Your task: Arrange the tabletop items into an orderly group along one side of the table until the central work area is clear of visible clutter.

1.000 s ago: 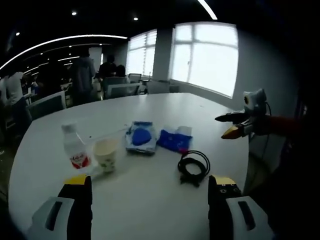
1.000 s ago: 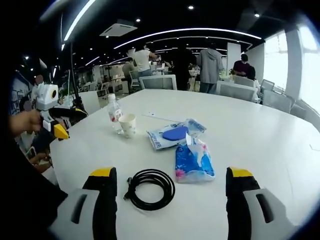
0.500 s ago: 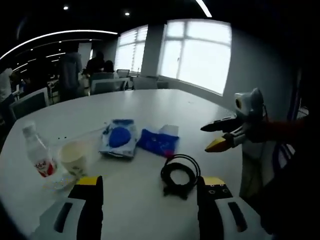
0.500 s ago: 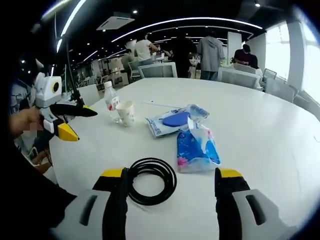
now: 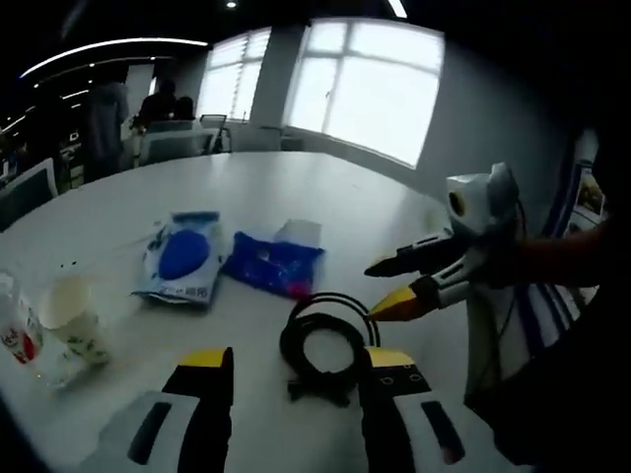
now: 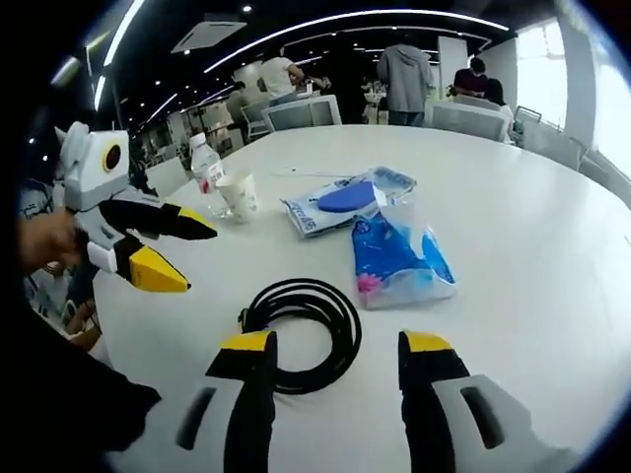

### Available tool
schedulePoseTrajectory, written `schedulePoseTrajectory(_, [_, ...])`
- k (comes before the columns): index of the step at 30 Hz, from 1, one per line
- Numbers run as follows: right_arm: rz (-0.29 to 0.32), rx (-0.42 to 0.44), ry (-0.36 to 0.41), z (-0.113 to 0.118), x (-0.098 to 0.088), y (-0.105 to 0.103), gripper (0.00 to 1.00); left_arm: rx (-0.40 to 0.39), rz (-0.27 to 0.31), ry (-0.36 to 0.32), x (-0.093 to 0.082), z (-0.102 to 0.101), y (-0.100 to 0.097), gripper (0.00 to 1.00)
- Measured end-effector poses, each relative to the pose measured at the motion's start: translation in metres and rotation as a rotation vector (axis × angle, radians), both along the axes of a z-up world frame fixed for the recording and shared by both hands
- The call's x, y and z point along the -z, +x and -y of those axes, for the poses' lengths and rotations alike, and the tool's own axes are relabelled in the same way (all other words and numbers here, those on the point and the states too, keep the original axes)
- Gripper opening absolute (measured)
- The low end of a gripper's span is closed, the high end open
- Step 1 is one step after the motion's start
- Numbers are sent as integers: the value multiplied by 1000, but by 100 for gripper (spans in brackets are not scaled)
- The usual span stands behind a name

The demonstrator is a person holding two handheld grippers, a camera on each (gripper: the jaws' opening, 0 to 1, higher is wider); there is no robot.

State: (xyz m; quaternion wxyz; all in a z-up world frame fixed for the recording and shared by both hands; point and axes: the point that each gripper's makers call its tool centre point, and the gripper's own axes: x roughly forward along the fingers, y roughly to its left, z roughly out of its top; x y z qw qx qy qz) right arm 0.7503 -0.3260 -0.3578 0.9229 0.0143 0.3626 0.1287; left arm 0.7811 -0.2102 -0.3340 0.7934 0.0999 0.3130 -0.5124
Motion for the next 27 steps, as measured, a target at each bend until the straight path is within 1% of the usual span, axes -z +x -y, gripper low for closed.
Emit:
schedulePoseTrajectory(1, [-6, 3, 0, 0, 2, 0, 41, 9, -3, 16, 3, 2, -1, 50])
schedulePoseTrajectory(3, [-28, 14, -12, 0, 10, 2, 38, 25, -15, 25, 10, 11, -2, 50])
schedulePoseTrajectory(4, [-29, 23, -3, -1, 12, 3, 37, 31, -27, 38, 14, 15, -3, 50])
schedulePoseTrajectory(7, [-52, 34, 1, -4, 18, 3, 32, 61, -30, 67, 23, 25, -4, 48])
schedulePoseTrajectory(9, [-62, 41, -12, -2, 23, 4, 27, 77, -41, 93, 30, 28, -5, 46])
schedulePoseTrajectory(11, [-75, 58, -12, -1, 25, 4, 24, 94, -40, 111, 35, 32, -4, 44])
schedulePoseTrajectory(12, [-82, 76, 5, -1, 27, 4, 25, 94, -52, 129, 39, 32, -4, 44])
schedulePoseTrajectory(14, [-88, 87, -7, -1, 33, 5, 28, 86, -82, 166, 47, 30, -2, 44])
schedulePoseTrajectory(16, [-110, 81, -9, -4, 39, 3, 28, 86, -81, 161, 49, 33, 0, 42])
schedulePoseTrajectory(17, [-120, 84, -13, -4, 45, 3, 27, 89, -89, 165, 51, 34, 0, 41])
schedulePoseTrajectory(19, [-134, 84, -27, -5, 50, 0, 26, 97, -100, 197, 55, 33, -1, 39])
schedulePoseTrajectory(22, [-134, 89, -32, -7, 51, 0, 22, 102, -100, 205, 57, 34, 0, 35])
schedulePoseTrajectory(23, [-140, 90, -35, -7, 56, 0, 21, 101, -106, 206, 58, 34, 0, 34])
schedulePoseTrajectory(25, [-144, 91, -58, -7, 55, 0, 20, 105, -112, 214, 60, 35, -1, 30])
schedulePoseTrajectory(27, [-153, 106, -53, -6, 57, 1, 19, 106, -114, 228, 63, 35, -1, 27])
